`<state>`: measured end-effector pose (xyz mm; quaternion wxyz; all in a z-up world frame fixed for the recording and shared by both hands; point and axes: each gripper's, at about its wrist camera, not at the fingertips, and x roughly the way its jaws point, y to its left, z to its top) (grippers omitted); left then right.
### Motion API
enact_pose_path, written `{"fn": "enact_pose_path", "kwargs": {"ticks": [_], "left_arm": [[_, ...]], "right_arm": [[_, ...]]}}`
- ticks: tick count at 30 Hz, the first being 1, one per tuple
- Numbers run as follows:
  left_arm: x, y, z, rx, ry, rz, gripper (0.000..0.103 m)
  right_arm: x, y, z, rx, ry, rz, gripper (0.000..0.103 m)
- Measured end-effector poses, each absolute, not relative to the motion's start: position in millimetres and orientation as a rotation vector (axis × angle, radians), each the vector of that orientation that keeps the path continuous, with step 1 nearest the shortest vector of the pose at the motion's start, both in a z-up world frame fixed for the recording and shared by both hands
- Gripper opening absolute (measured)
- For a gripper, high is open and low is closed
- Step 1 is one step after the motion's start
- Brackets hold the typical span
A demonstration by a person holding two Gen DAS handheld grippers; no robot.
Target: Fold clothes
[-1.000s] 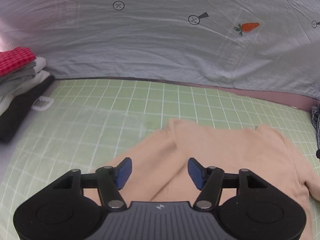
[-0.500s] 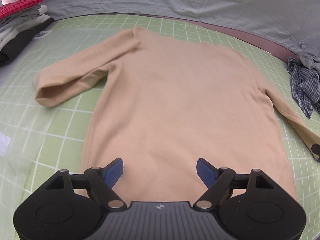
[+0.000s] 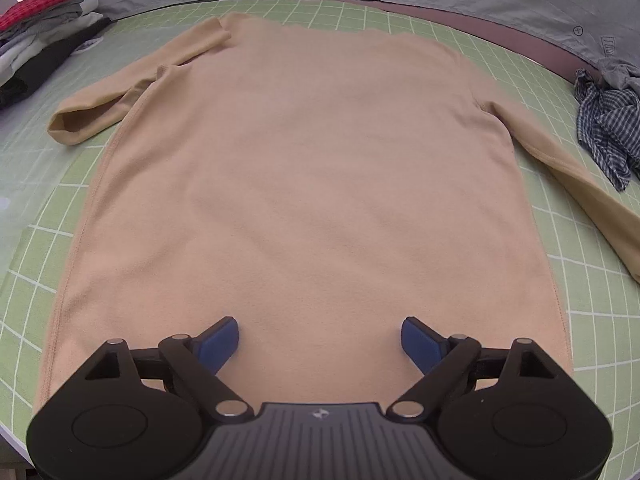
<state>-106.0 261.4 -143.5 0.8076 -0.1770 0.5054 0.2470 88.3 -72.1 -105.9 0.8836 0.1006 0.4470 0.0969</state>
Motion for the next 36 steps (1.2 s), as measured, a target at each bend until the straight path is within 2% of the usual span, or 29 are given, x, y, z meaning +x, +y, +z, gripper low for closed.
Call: {"fn": "enact_pose_path", "kwargs": {"ticks": [4,14,17,18,19,21,27,30,32,35,36], "left_arm": [[-97.1,251.7,-147.9,-0.356,1.087,0.586,0.098],[-86.6,249.0,-150.2,-0.420,1.087,0.687,0.103],[-85.8,248.4,-150.2,-0.424,1.088,0.695,0.103],[-85.4,248.0,-150.2,-0.425,1.089,0.697,0.103],[-84.8,247.7,-150.1,-0.427,1.091,0.701,0.103],[-84.4,247.8,-150.2,-0.430,1.091,0.706,0.103],[-85.4,245.8,-150.8,-0.430,1.081,0.711,0.103],[-86.4,245.7,-151.0,-0.432,1.077,0.716,0.103],[-86.9,245.0,-151.0,-0.431,1.073,0.717,0.103],[-87.9,244.0,-150.9,-0.426,1.066,0.714,0.103],[-88.3,243.7,-150.9,-0.425,1.063,0.714,0.103]], "right_arm": [[115.1,-101.9,-114.4,0.282,0.947,0.188,0.068],[164.8,-114.8,-133.4,0.331,1.007,0.189,0.068],[169.2,-113.9,-137.7,0.342,1.036,0.186,0.047],[168.6,-115.0,-138.3,0.352,1.031,0.201,0.024],[168.0,-116.0,-138.9,0.363,1.026,0.215,0.009],[164.0,-118.2,-131.0,0.346,0.972,0.239,0.003],[123.0,-127.3,-64.7,0.209,0.667,0.287,0.003],[102.4,-131.6,-66.1,0.142,0.668,0.254,0.003],[93.2,-133.4,-88.3,0.126,0.783,0.250,0.004],[79.7,-136.3,-124.9,0.133,0.952,0.236,0.016],[74.7,-137.9,-129.6,0.143,0.968,0.223,0.023]]}}
